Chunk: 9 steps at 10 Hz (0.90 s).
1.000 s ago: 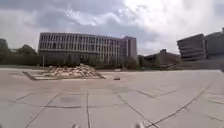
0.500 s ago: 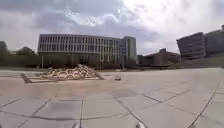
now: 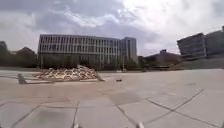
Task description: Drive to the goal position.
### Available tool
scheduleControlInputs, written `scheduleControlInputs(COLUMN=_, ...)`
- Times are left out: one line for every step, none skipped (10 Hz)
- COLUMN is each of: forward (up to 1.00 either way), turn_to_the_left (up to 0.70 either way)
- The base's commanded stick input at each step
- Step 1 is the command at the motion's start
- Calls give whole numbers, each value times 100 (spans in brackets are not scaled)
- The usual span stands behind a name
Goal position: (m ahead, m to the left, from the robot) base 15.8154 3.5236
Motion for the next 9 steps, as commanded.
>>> scheduleControlInputs(forward=70, turn_to_the_left=0)
scheduleControlInputs(forward=70, turn_to_the_left=0)
scheduleControlInputs(forward=70, turn_to_the_left=0)
scheduleControlInputs(forward=70, turn_to_the_left=0)
scheduleControlInputs(forward=70, turn_to_the_left=0)
scheduleControlInputs(forward=70, turn_to_the_left=0)
scheduleControlInputs(forward=70, turn_to_the_left=0)
scheduleControlInputs(forward=70, turn_to_the_left=0)
scheduleControlInputs(forward=70, turn_to_the_left=0)
